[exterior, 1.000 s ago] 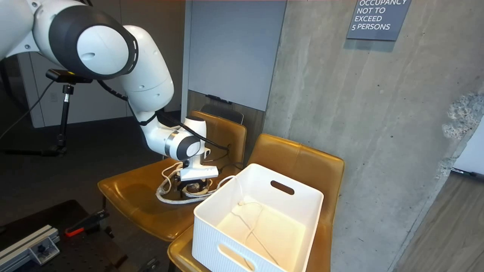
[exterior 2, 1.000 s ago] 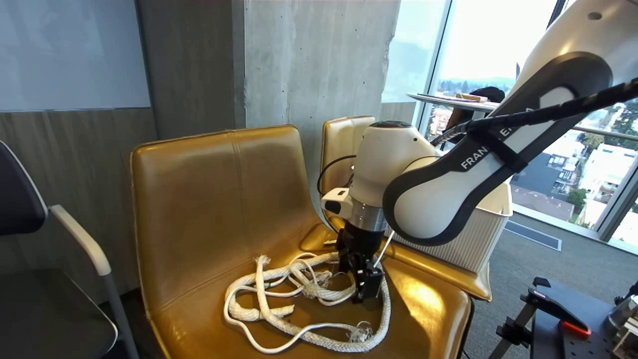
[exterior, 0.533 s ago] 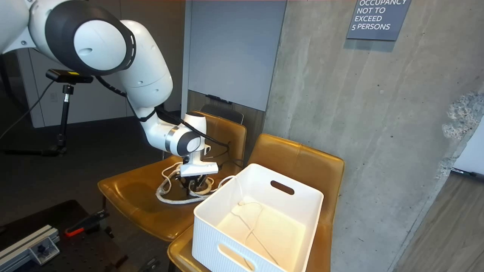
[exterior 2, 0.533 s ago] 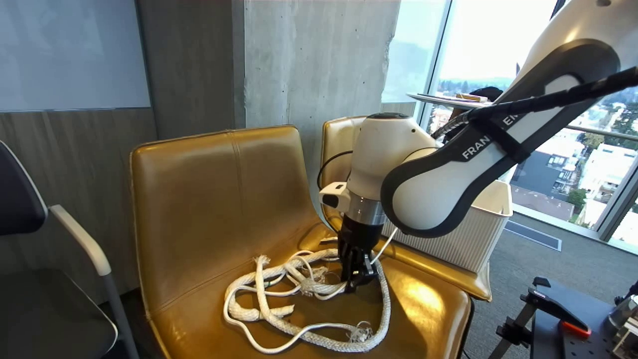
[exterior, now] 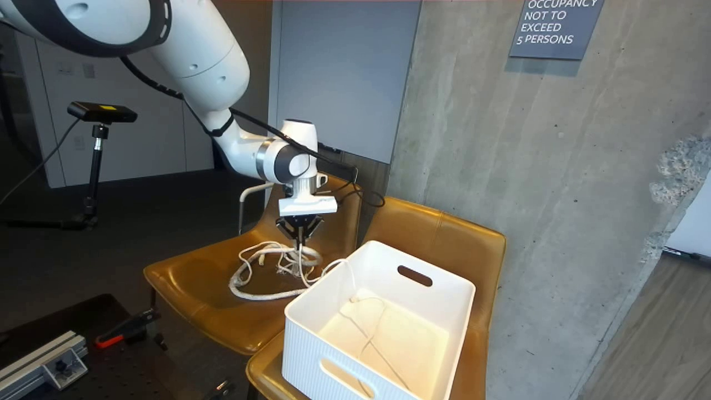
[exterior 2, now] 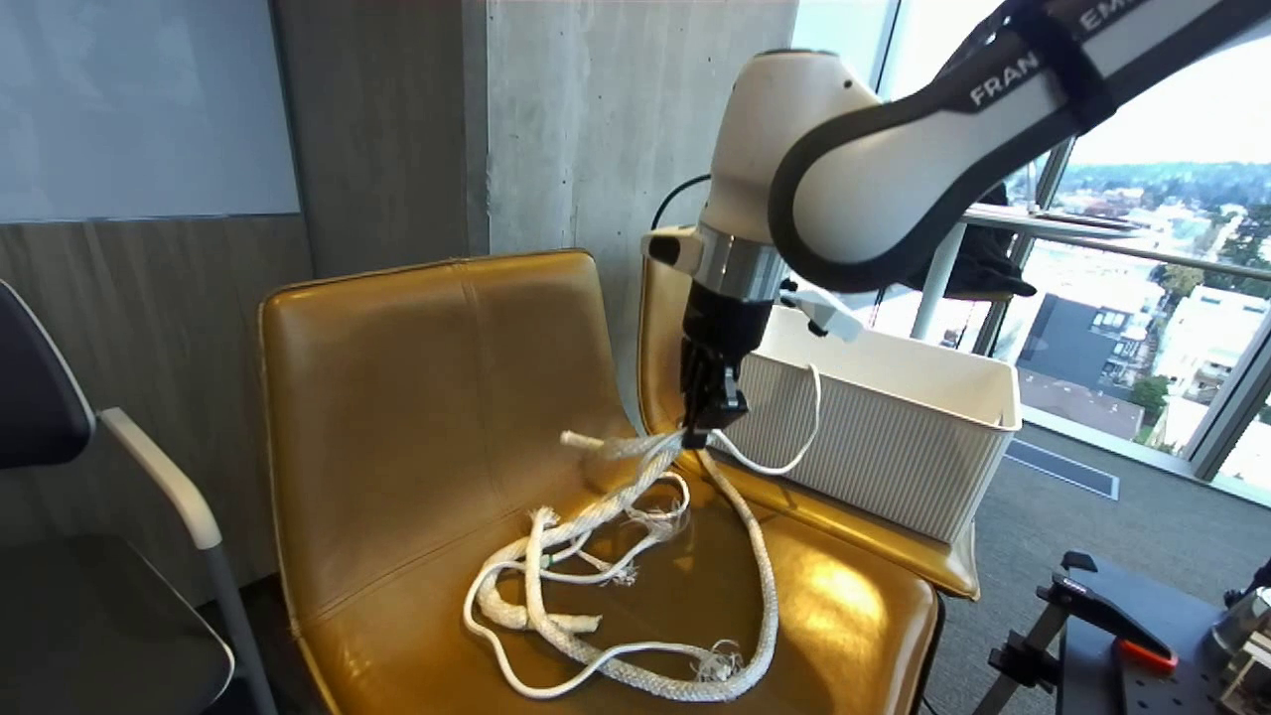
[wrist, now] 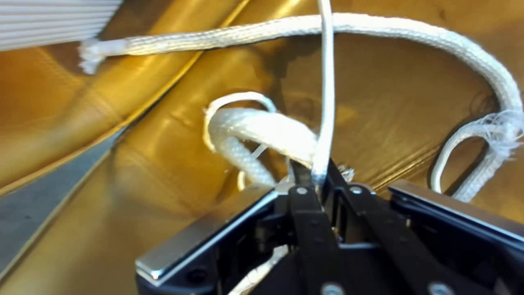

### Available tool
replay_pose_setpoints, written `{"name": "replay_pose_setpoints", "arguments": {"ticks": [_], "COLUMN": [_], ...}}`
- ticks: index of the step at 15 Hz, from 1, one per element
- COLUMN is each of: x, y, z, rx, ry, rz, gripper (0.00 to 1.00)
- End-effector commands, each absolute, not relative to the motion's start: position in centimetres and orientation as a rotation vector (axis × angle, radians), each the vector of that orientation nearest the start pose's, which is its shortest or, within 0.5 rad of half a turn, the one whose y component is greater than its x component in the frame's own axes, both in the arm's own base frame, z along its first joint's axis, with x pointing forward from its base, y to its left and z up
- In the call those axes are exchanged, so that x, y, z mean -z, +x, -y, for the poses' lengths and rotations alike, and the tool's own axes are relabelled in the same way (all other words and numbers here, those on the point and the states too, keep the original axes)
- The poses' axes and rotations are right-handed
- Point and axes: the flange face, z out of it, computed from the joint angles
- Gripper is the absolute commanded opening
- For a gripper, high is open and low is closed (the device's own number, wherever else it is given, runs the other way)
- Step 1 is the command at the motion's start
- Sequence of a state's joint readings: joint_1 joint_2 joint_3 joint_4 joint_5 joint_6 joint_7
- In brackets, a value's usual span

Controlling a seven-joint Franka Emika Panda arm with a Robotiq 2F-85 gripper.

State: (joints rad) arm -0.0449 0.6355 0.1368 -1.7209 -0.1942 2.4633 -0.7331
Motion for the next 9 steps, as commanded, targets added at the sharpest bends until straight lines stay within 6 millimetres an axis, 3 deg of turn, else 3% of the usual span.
{"name": "replay_pose_setpoints", "arguments": {"ticks": [1,5,9], "x": [-32.5,-43.0,-52.8], "y": [70.3,72.3,72.5], "z": [-2.3,3.0,9.2], "rx": [0.26,0.452,0.613], "ry": [-2.999,-3.155,-3.273], "rz": [1.323,1.108,0.878], "gripper": [0.03,0.03,0.03]}}
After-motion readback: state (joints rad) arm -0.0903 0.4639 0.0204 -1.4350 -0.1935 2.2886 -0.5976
